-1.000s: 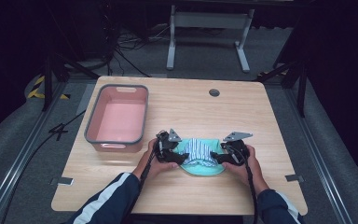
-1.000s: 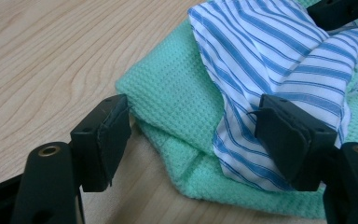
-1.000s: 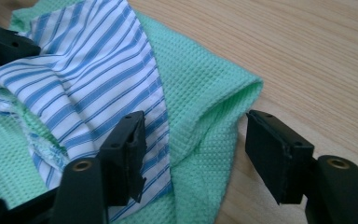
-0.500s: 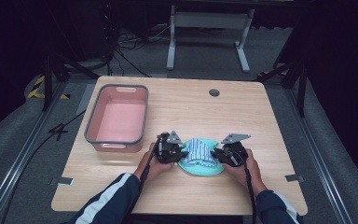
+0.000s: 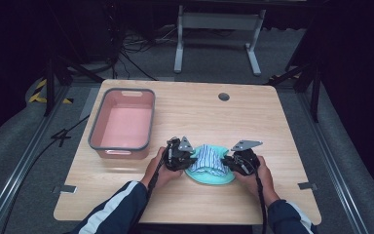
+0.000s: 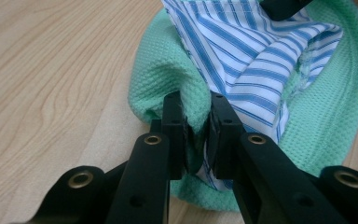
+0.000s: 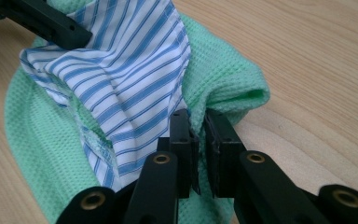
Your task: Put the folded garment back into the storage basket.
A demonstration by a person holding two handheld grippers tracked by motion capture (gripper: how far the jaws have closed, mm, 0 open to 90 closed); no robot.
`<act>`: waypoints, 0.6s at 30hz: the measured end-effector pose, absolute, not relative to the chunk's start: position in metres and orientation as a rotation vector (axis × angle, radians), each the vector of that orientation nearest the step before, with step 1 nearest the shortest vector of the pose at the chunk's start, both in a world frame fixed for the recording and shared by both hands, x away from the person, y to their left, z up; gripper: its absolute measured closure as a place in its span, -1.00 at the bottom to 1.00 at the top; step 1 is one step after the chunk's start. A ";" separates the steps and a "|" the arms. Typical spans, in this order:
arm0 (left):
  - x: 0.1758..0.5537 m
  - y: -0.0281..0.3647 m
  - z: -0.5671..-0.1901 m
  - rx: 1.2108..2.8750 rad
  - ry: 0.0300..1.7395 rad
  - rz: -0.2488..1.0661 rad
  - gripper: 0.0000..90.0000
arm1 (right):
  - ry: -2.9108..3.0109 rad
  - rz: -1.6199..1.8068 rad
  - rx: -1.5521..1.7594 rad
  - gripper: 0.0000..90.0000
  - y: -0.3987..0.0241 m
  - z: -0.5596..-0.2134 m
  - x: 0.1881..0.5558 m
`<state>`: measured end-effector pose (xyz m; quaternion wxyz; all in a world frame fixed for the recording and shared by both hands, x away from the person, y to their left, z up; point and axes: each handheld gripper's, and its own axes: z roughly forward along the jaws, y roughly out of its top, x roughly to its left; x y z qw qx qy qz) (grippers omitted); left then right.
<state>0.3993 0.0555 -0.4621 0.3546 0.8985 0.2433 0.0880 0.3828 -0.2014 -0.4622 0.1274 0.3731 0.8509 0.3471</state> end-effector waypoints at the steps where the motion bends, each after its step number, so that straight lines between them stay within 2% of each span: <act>1: 0.399 0.055 -0.460 2.323 0.630 0.233 0.76 | 2.472 1.015 1.087 0.82 -0.201 -0.461 0.382; 5: 0.397 0.052 -0.453 2.336 0.615 0.289 0.76 | 2.450 1.030 1.089 0.82 -0.201 -0.454 0.382; 18: 0.402 0.050 -0.424 2.345 0.595 0.353 0.76 | 2.398 1.068 1.102 0.82 -0.199 -0.428 0.386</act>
